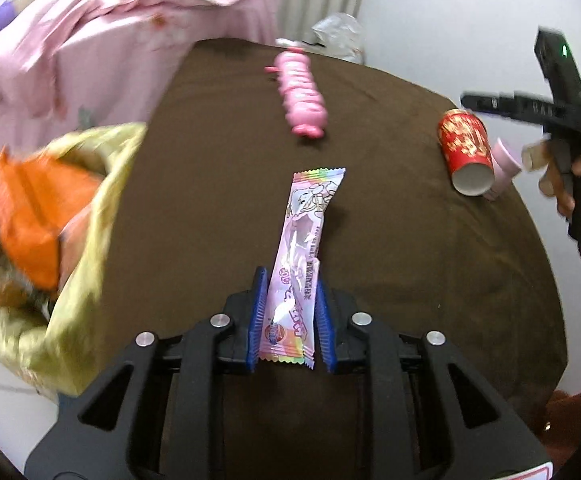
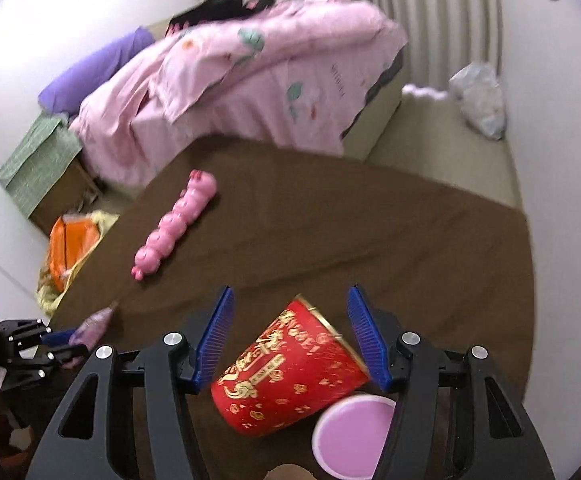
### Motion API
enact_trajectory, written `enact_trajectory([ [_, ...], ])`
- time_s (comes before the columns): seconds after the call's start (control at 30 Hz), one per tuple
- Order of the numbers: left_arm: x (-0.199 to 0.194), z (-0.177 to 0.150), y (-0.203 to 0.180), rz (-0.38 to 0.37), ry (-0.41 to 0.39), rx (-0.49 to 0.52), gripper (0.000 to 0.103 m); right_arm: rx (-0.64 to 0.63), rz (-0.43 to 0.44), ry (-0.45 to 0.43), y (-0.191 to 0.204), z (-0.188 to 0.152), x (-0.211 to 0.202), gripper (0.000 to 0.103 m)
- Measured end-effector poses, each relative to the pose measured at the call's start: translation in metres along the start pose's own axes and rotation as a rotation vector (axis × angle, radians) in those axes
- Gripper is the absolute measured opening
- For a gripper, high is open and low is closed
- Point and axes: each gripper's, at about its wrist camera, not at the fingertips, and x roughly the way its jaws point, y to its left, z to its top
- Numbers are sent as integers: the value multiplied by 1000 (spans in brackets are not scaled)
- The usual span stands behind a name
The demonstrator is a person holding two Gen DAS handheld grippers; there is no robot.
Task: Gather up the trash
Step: 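Lift the pink candy wrapper with the left tool while the right grasps the red paper cup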
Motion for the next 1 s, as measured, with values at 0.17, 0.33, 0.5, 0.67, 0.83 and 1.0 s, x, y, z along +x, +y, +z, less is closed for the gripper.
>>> enact_trajectory([
  [0.17, -11, -6, 19, -40, -9, -67, 32, -83, 100, 32, 38, -18, 9, 56],
  [0.33, -20, -9, 22, -81, -32, -70, 39, -212, 146, 16, 78, -43, -2, 56],
  [0.5, -32, -9, 20, -102, -72, -72, 44, -94, -109, -217, 80, -78, -52, 56],
  [0.67, -35, -10, 25, -107, -79, -100, 44, 257, -114, -187, 43, -124, -51, 56],
  [0.83, -43, -16, 25, -95, -87, -93, 44, 373, 22, -120, 27, -128, -28, 58],
  [1.0, -49, -15, 26, -93, -93, -70, 45, 358, 155, -16, 26, -117, -10, 57],
])
